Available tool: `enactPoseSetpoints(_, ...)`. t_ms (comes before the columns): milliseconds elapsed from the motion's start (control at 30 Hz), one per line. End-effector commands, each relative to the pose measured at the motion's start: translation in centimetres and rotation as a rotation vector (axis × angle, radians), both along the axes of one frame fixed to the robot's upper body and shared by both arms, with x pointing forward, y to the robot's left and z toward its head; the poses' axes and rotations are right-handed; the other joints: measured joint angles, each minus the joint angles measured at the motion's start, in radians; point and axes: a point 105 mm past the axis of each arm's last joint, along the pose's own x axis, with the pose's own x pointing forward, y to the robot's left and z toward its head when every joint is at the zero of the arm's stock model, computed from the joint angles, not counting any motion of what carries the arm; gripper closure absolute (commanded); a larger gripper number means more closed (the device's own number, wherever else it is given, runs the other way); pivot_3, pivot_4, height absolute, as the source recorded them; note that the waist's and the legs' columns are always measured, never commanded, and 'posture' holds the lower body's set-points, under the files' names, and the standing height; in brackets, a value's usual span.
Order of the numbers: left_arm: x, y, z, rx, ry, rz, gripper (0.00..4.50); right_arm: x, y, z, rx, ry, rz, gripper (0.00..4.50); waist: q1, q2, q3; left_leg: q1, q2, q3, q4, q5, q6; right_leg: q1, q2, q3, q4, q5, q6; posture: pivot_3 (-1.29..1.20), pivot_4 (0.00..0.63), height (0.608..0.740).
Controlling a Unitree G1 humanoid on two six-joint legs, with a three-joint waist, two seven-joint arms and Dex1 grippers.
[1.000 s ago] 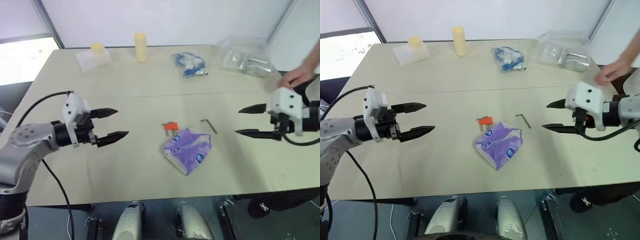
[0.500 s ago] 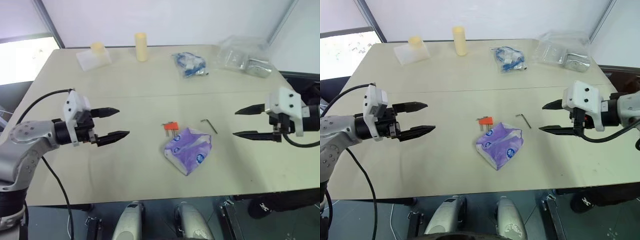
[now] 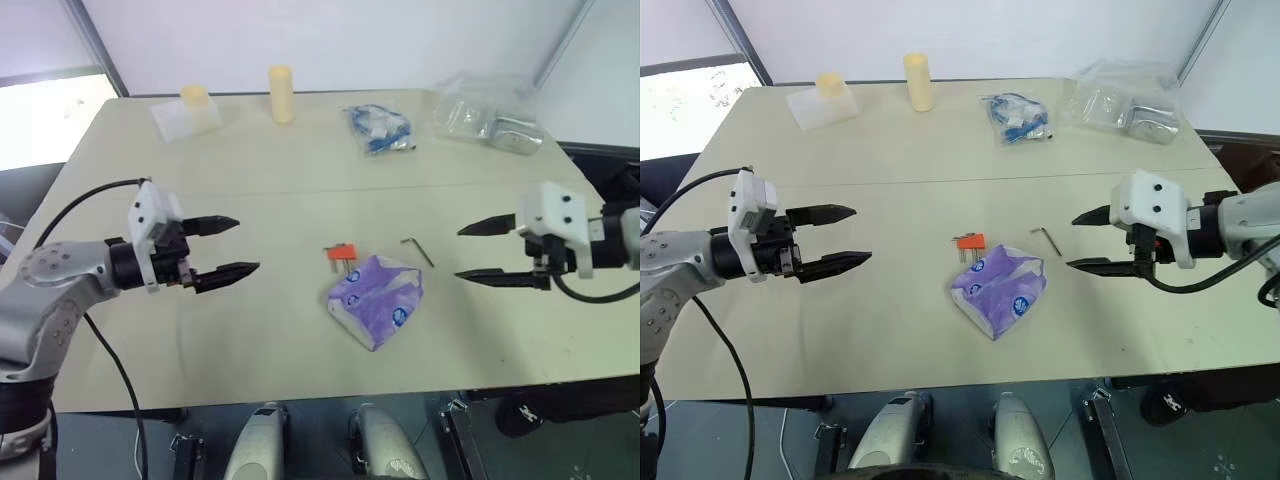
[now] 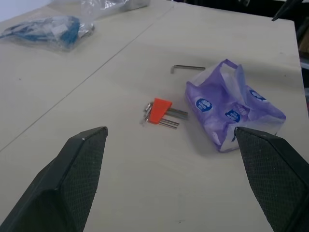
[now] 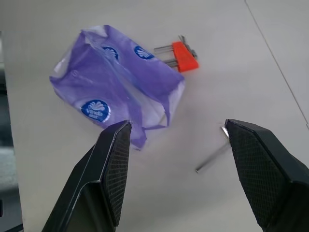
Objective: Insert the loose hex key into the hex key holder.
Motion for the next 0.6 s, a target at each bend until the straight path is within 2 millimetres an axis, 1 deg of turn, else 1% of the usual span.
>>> enactPoseSetpoints(33, 0.0, -0.2, 0.5, 0.005, -0.025, -0.002, 0.07, -0.2, 1.8, -0.4, 0.016, -0.016, 0.068, 1.31, 0.000, 0.000, 0.000, 0.000, 0.000, 0.000, 0.000, 0.000, 0.000, 0.000, 0.000, 0.000, 0.000, 0.000, 0.000, 0.00, 0.150, 0.740)
enactPoseSetpoints(100, 0.0, -0.4, 0.5, 0.004, -0.025, -0.003, 0.07, 0.0, 2.6, -1.2, 0.024, -0.003, 0.089, 1.31, 0.000, 0.000, 0.000, 0.000, 0.000, 0.000, 0.000, 0.000, 0.000, 0.000, 0.000, 0.000, 0.000, 0.000, 0.000, 0.00, 0.150, 0.740)
enactPoseSetpoints(233, -0.2, -0.5, 0.5, 0.005, -0.024, -0.001, 0.07, 0.5, 2.8, -2.7, 0.012, 0.026, 0.097, 1.31, 0.001, 0.000, 0.000, 0.000, 0.000, 0.000, 0.000, 0.000, 0.000, 0.000, 0.001, 0.000, 0.000, 0.000, 0.000, 0.00, 0.150, 0.740)
enactPoseSetpoints(400, -0.5, -0.4, 0.5, 0.007, -0.028, 0.023, 0.07, 1.4, 3.0, -5.8, -0.018, 0.066, 0.117, 1.31, 0.001, 0.000, 0.000, 0.000, 0.000, 0.000, 0.001, 0.000, 0.000, 0.000, 0.001, 0.000, 0.000, 0.000, 0.000, 0.00, 0.150, 0.740)
enactPoseSetpoints(500, -0.7, -0.3, 0.4, 0.016, -0.029, 0.033, 0.07, 1.8, 3.4, -7.1, -0.011, 0.090, 0.128, 1.31, -0.001, 0.000, 0.000, 0.000, 0.000, 0.000, 0.001, 0.000, 0.000, 0.000, 0.001, 0.000, 0.000, 0.000, 0.001, 0.00, 0.150, 0.740)
enactPoseSetpoints(600, -0.8, -0.2, 0.4, 0.017, -0.032, 0.047, 0.07, 2.4, 3.8, -8.9, -0.029, 0.110, 0.139, 1.31, -0.002, 0.000, 0.000, 0.000, 0.000, 0.000, 0.001, 0.000, 0.000, 0.000, 0.001, 0.000, 0.001, 0.000, 0.001, 0.00, 0.150, 0.740)
